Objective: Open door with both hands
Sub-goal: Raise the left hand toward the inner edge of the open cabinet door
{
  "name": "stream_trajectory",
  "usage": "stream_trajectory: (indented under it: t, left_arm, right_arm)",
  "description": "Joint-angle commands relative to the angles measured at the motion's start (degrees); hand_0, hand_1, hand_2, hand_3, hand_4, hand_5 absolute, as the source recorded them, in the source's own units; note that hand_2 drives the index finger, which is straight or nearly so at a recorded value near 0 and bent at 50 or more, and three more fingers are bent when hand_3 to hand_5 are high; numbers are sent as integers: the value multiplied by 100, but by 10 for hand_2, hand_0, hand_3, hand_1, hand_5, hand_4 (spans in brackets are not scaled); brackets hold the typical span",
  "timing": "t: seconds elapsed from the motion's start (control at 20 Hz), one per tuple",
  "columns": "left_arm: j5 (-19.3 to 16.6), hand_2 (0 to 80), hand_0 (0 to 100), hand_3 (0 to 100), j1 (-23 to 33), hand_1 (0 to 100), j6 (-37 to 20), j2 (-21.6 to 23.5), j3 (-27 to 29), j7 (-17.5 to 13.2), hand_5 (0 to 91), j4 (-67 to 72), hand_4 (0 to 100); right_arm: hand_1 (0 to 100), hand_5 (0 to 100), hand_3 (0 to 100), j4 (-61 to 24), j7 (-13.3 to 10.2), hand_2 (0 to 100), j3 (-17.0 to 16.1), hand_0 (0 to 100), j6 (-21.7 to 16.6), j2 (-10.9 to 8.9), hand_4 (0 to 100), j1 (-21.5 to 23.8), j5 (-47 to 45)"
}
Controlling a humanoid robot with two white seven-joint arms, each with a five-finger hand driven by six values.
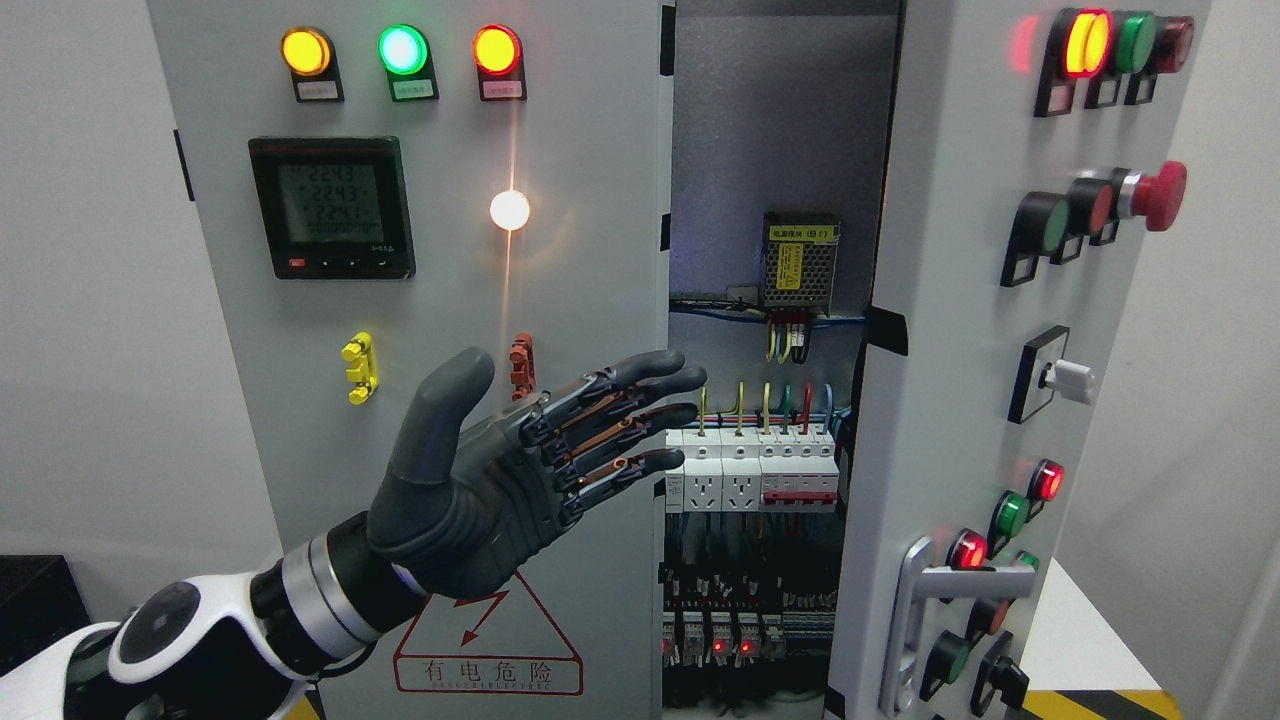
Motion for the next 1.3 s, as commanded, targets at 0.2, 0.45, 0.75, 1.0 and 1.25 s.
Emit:
stream_trajectory:
  t: [0.2,0.45,0.75,1.0,1.25]
  left_arm:
    - [842,0,0,0,-950,0,226,-1062,-726,0,0,939,0]
    - [1000,0,0,0,-1205,0,392,-1308,-727,0,0,956,0]
    - [992,0,0,0,-1469,0,472,-1616,-946,0,0,1036,0]
    - [1001,0,0,0,-1531,0,481,-1739,-955,0,0,1036,0]
    - [1018,0,0,0,-1566,0,481,-1827,-964,0,0,1036,0]
  right_arm:
    - [0,0,0,0,1,0,0,0,1,0,0,0,2]
    - [0,0,0,0,1,0,0,0,1,0,0,0,-7]
    - [0,0,0,0,1,0,0,0,1,0,0,0,2]
    - [0,0,0,0,1,0,0,0,1,0,0,0,2]
    - [0,0,0,0,1,0,0,0,1,0,0,0,2]
